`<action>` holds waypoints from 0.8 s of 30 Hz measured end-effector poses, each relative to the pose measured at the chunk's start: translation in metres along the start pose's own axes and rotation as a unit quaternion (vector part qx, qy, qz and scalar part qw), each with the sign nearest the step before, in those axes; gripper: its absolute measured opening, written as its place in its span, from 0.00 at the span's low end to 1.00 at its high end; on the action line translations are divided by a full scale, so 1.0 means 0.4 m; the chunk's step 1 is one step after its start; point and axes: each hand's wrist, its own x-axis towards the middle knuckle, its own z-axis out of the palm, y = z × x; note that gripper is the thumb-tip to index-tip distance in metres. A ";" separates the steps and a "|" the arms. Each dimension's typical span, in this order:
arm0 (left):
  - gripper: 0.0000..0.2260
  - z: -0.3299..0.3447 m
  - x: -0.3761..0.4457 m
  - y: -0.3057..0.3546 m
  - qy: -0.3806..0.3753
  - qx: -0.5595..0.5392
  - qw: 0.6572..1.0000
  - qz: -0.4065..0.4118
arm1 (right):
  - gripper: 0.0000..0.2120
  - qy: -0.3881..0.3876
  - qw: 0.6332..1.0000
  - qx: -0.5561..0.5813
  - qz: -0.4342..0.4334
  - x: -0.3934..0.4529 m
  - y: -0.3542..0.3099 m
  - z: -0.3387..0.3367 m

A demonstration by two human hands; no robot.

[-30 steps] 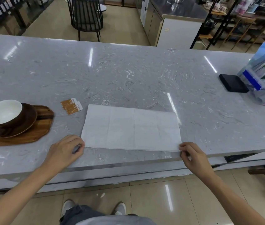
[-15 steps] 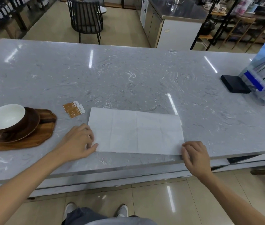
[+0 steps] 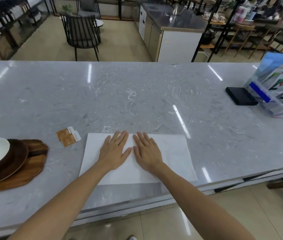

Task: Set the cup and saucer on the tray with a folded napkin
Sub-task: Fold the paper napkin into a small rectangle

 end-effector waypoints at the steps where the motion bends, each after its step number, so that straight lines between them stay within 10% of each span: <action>1: 0.35 0.005 -0.003 -0.013 0.007 -0.002 1.000 -0.004 | 0.28 0.000 1.000 -0.002 0.007 -0.001 0.011 0.001; 11: 0.30 -0.030 -0.050 -0.230 0.044 -0.006 0.994 -0.095 | 0.31 0.025 0.982 -0.027 0.184 -0.102 0.386 -0.108; 24: 0.27 -0.052 -0.056 -0.160 0.081 0.031 0.991 -0.098 | 0.28 0.063 0.981 -0.033 0.180 -0.104 0.368 -0.112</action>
